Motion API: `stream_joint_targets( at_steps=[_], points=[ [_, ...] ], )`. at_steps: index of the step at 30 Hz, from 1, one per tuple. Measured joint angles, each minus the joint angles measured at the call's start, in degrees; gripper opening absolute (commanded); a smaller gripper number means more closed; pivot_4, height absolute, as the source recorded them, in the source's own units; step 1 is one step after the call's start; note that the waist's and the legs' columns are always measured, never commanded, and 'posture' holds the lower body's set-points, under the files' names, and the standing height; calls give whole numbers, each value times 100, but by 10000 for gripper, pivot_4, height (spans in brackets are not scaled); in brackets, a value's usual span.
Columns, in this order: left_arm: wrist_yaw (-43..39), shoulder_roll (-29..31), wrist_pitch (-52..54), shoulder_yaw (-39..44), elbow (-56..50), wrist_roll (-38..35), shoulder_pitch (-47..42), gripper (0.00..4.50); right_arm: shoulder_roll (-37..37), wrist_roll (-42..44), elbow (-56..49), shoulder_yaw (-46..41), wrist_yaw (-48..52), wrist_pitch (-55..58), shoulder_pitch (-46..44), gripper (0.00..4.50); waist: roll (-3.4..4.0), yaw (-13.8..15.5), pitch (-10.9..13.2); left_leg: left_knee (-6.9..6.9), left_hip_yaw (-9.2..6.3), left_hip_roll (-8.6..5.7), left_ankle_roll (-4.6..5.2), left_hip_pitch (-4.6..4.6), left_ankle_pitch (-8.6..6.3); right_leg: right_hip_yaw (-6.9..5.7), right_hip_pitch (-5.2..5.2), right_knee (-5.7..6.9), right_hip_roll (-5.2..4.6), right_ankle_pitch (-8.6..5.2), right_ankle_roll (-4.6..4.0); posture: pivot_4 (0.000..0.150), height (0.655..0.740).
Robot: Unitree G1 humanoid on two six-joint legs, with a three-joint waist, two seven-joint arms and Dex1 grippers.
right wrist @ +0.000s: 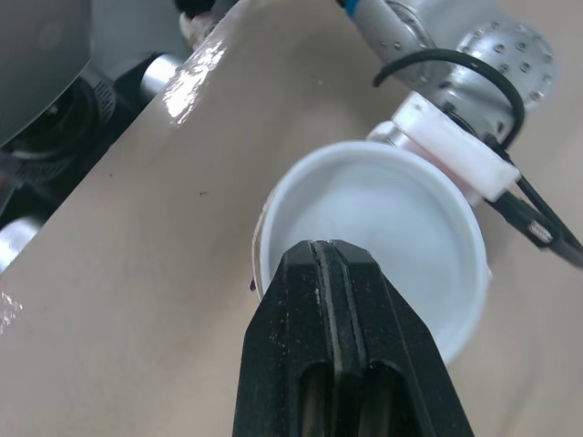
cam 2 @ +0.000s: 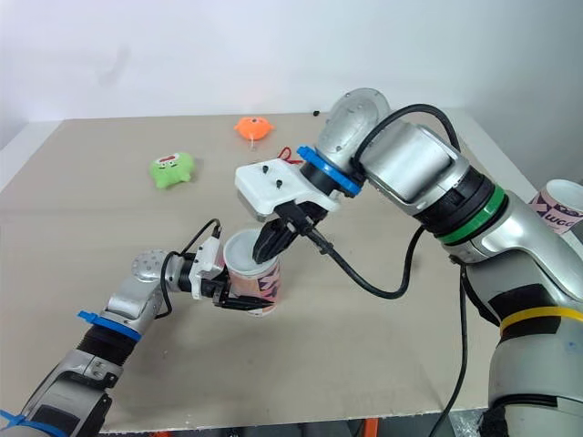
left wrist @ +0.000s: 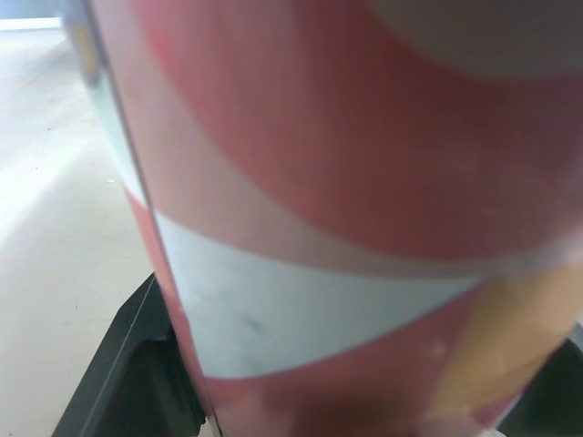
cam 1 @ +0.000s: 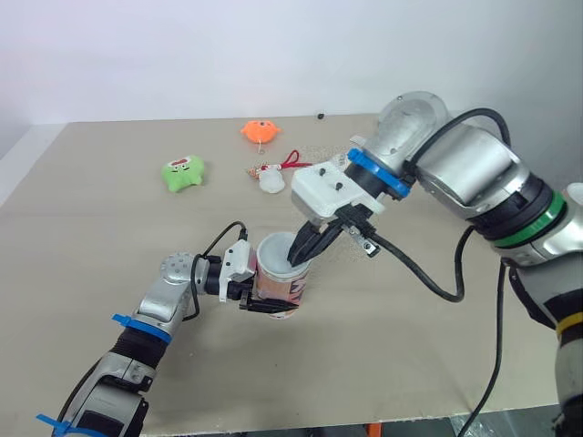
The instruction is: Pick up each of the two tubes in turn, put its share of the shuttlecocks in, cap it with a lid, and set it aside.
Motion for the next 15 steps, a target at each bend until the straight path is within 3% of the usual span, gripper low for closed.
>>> stream_joint_targets(
  at_steps=[15],
  points=[
    [93, 20, 7, 29, -60, 5, 99, 30452, 181, -181, 229, 545, 4, -618, -251, 194, -24, -1, -28, 2, 0, 9, 0, 20, 0, -1, 16, 0, -2, 0, -5, 1500, 7400]
  ],
)
